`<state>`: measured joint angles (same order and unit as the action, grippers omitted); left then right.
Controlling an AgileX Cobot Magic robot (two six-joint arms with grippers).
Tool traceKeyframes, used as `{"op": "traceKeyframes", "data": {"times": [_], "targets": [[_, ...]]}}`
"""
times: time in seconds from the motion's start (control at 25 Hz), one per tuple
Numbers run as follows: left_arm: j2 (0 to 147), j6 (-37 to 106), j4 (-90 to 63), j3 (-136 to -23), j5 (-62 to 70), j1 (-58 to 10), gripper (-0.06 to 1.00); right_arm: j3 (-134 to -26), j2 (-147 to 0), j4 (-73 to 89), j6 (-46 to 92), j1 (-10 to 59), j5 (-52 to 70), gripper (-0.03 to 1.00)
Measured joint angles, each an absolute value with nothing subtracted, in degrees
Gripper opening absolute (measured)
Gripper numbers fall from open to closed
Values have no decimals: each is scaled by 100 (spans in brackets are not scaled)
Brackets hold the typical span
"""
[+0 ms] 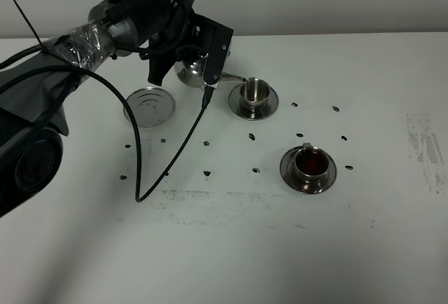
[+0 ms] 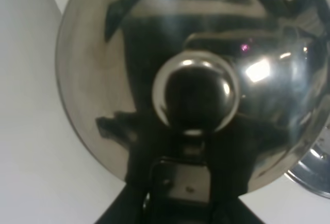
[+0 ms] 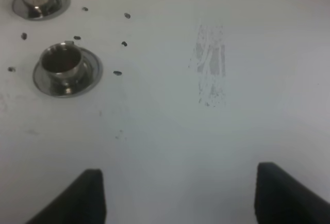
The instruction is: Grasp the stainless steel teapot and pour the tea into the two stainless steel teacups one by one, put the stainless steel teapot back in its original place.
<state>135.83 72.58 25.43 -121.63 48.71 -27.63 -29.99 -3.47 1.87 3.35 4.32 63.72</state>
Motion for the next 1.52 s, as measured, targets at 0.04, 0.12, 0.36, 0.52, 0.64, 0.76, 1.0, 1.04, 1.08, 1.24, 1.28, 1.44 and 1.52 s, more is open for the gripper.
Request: {"op": "traceKeyframes", "data": {"times": [0.04, 0.12, 0.36, 0.52, 0.64, 0.76, 1.0, 1.04, 1.08, 1.24, 1.28, 1.44, 1.52], "targets": [[13583, 7252, 2555, -12163, 4864, -2771, 18, -2999, -347, 187, 335, 432, 6372, 59], [13583, 7252, 2555, -12163, 4864, -2777, 18, -2999, -347, 187, 335, 432, 6372, 59], [13583, 7242, 2569, -12163, 4864, -2806, 18, -2999, -347, 187, 335, 432, 6372, 59], [13583, 7212, 2681, -12163, 4857, -2838, 18, -2999, -347, 187, 335, 432, 6372, 59], [13583, 7161, 2686, -12163, 4857, -2856, 18, -2999, -347, 187, 335, 432, 6372, 59], [13583, 7119, 2752, -12163, 4857, -2855, 18, -2999, -347, 187, 335, 432, 6372, 59], [13583, 7065, 2926, -12163, 4857, -2855, 18, -2999, -347, 187, 335, 432, 6372, 59], [13583, 7059, 2933, -12163, 4857, -2855, 18, -2999, -347, 187, 335, 432, 6372, 59], [13583, 7059, 2939, -12163, 4857, -2855, 18, -2999, -347, 187, 335, 432, 6372, 59], [13583, 7057, 2939, -12163, 4857, -2855, 18, -2999, -347, 187, 335, 432, 6372, 59], [13583, 7057, 2939, -12163, 4857, -2855, 18, -2999, -347, 187, 335, 432, 6372, 59], [13583, 7057, 2957, -12163, 4843, -2862, 18, -2999, -347, 187, 335, 432, 6372, 59], [13583, 7057, 2961, -12163, 4803, -2869, 18, -2999, -347, 187, 335, 432, 6372, 59]]}}
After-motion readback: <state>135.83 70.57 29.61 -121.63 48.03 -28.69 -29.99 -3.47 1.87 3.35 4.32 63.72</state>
